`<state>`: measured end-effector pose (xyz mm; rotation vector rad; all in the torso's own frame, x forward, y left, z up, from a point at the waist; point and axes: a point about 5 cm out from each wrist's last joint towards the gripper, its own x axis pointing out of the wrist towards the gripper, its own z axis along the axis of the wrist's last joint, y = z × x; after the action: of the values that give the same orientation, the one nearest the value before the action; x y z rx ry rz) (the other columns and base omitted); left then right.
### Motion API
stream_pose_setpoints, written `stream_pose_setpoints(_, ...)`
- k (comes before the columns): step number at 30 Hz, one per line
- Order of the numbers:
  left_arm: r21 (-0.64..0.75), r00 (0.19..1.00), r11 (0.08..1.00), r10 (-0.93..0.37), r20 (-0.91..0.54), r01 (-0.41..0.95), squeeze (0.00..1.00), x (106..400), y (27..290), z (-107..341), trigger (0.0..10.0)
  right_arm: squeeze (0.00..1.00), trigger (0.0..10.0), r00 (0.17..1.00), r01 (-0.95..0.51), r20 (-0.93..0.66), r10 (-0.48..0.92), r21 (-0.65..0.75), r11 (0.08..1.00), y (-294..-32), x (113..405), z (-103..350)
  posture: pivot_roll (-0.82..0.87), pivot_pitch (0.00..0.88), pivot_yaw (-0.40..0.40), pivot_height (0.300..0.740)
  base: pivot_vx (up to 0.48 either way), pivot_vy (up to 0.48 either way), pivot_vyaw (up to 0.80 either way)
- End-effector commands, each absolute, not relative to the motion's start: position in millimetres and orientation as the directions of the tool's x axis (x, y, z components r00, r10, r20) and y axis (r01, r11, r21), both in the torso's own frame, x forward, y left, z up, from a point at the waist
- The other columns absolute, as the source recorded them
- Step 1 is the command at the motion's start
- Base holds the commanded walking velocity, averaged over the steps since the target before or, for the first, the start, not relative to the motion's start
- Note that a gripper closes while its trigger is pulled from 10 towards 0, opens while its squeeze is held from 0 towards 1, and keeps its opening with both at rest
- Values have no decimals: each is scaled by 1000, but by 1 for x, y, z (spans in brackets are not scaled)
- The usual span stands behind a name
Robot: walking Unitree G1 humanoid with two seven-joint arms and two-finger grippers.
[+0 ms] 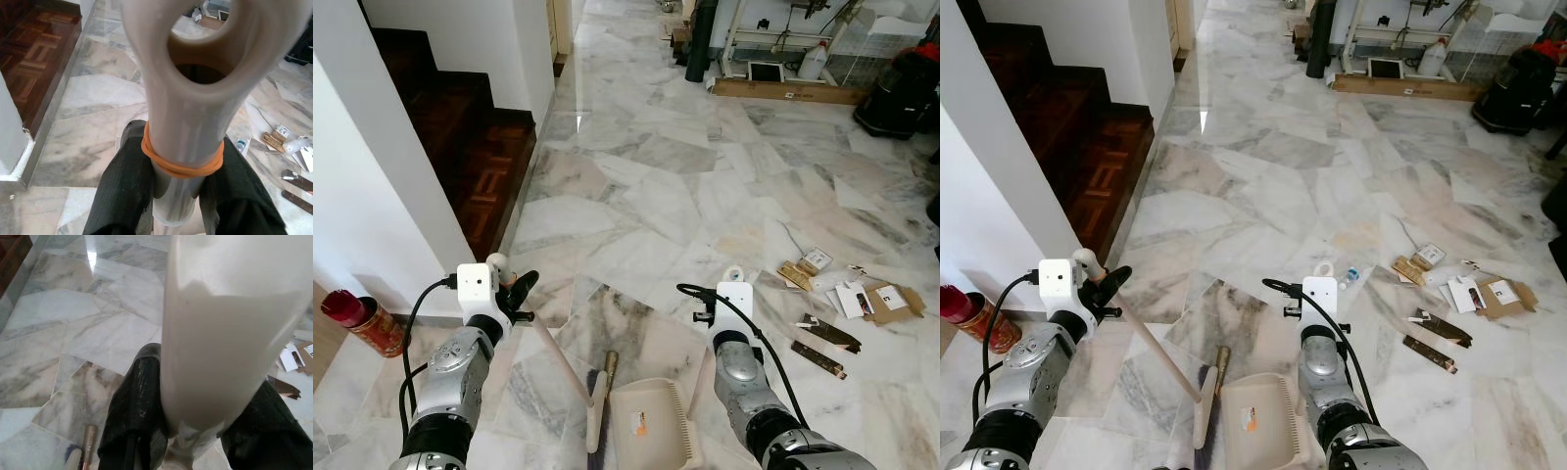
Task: Sweep floor
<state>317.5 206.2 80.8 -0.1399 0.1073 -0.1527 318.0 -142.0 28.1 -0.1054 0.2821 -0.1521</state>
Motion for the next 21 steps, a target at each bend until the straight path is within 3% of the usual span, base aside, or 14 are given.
stream_pose_setpoints(1, -140, 980, 979, -166, -111, 150, 0, 315, 204, 78, 10000, 0, 10000, 954, 162, -227, -196, -159, 974, -152, 323, 36, 128, 84, -36, 740, 0, 0, 0)
stream_pose_setpoints(21, -117, 979, 981, -168, -119, 154, 0, 316, 202, 76, 10000, 0, 10000, 947, 247, -159, -278, -191, 950, -169, 322, 42, 119, 84, -37, 740, 0, 0, 0)
